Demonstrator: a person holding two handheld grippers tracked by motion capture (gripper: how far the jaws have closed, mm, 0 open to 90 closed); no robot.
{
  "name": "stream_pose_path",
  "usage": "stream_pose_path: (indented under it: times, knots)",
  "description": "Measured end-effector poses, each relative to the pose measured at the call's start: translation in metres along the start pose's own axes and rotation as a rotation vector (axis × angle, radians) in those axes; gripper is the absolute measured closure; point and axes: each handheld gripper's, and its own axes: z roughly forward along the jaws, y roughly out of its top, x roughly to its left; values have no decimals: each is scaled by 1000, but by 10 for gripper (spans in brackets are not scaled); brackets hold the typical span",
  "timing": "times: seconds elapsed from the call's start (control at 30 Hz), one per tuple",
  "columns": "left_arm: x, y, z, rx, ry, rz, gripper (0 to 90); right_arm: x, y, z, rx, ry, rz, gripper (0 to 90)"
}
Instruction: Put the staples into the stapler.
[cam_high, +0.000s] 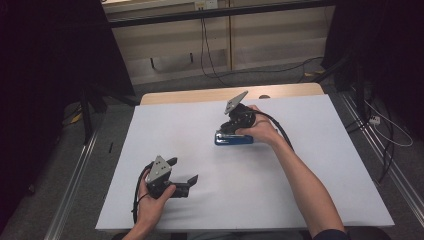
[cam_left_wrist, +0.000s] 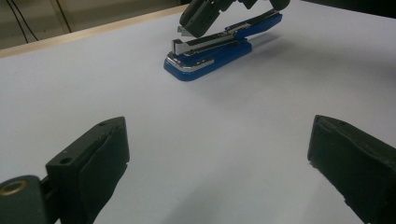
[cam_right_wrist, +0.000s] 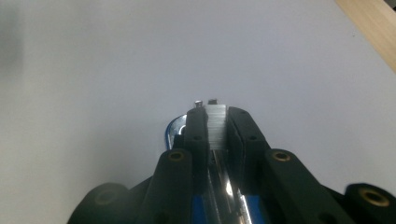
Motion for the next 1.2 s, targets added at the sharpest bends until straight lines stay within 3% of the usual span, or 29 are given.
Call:
stream_pose_path:
  times: [0.23, 0.43, 1.2]
  knots:
    - [1, 0, 0, 0, 3, -3, 55, -2, -1, 2, 18, 24, -25, 794]
    - [1, 0, 1, 8, 4, 4, 55, -5, -4, 5, 30, 40, -16, 793]
    - [2, 0, 0, 8, 13, 8, 55, -2, -1, 5, 40, 37, -66, 794]
